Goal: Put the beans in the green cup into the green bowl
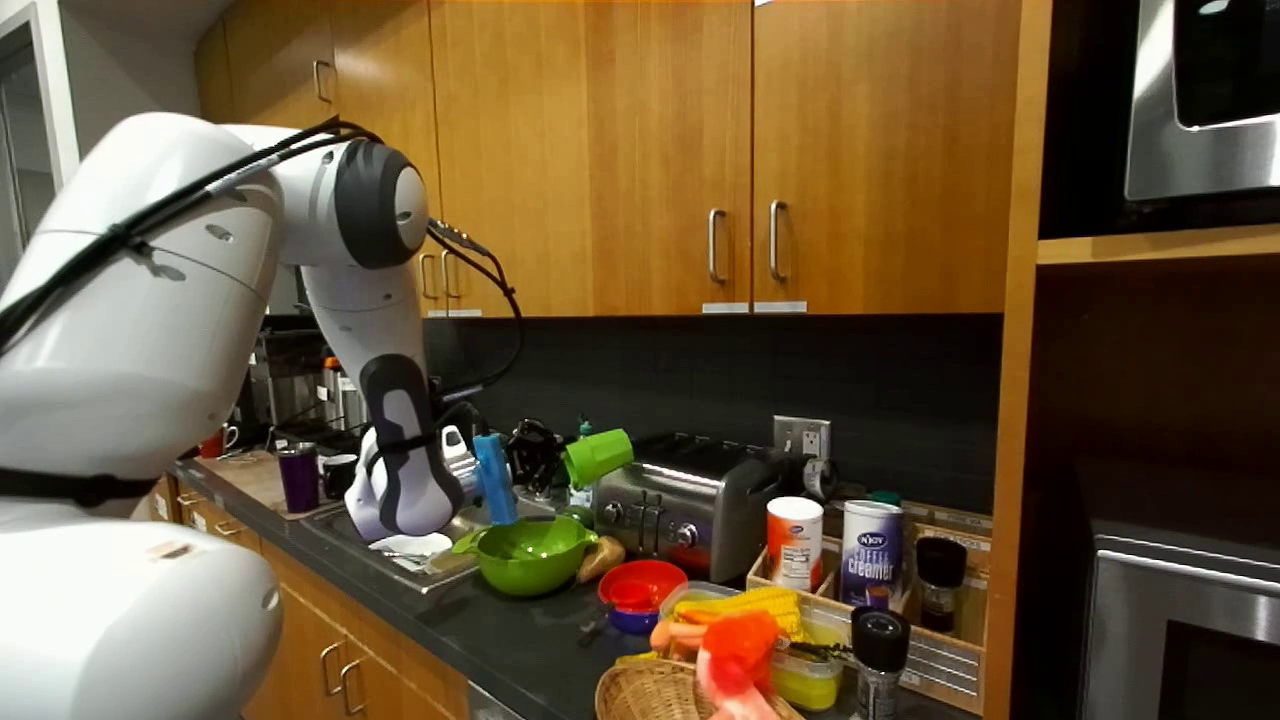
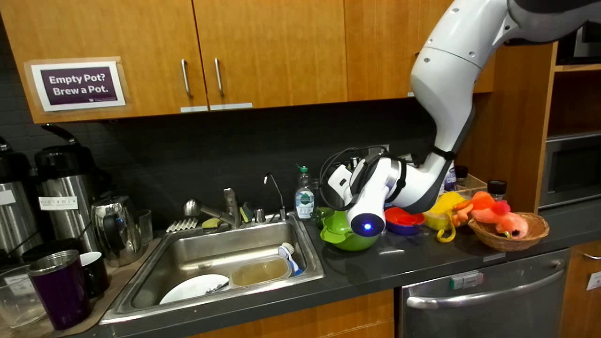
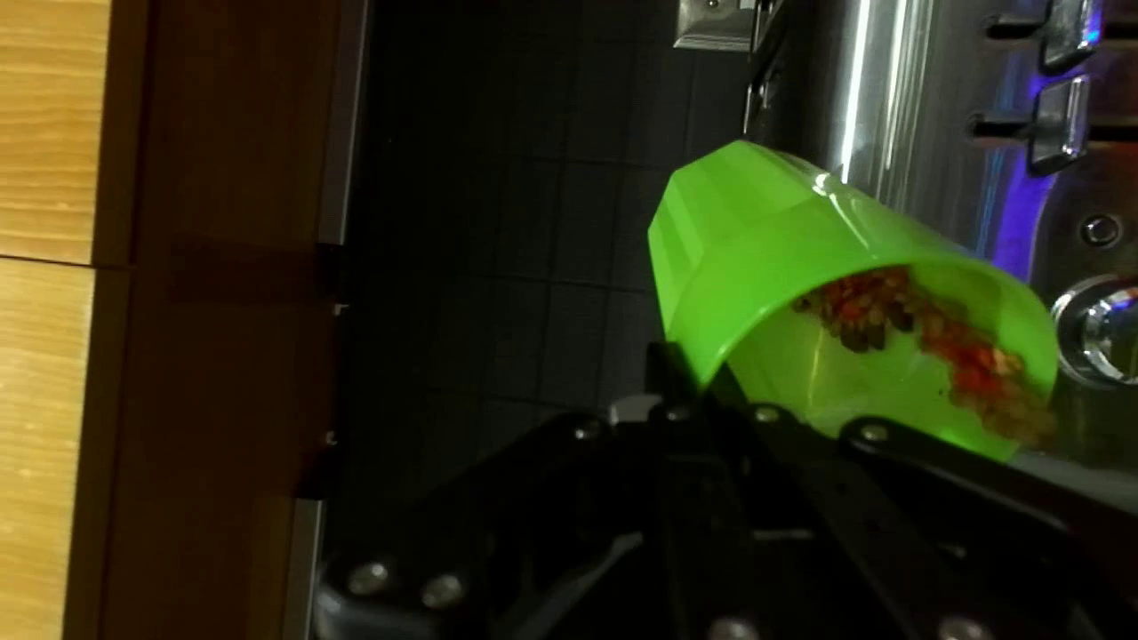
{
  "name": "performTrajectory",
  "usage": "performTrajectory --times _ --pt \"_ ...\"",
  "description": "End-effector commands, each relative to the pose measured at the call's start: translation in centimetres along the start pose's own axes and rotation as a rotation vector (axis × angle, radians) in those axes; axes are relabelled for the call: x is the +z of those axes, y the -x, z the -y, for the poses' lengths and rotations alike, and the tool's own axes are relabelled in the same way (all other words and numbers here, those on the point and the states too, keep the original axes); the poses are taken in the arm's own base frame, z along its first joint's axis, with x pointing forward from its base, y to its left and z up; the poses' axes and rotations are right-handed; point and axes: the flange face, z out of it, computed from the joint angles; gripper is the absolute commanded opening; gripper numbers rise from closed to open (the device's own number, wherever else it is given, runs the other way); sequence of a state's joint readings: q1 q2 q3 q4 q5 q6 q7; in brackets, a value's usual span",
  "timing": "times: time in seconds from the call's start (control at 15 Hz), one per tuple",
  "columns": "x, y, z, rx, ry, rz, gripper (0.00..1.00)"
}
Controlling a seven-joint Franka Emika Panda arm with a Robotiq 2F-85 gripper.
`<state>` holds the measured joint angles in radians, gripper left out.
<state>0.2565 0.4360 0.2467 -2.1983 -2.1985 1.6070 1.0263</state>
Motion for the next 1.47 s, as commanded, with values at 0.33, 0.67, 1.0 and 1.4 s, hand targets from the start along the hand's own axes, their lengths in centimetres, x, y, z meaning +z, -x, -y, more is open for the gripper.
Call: performTrajectory --times 0.33,0.67,1.0,1.4 --pt "0.0 -0.5 -1.0 -0.053 0.096 -0.009 0.01" --pt "0.0 -0.3 -0.5 -0.086 0.113 -0.006 0.01" --pt "0.1 -0.1 -0.1 -0.118 0.120 0.002 0.01" --pt "-0.2 -0.3 0.5 -0.196 0.139 -0.005 0.01"
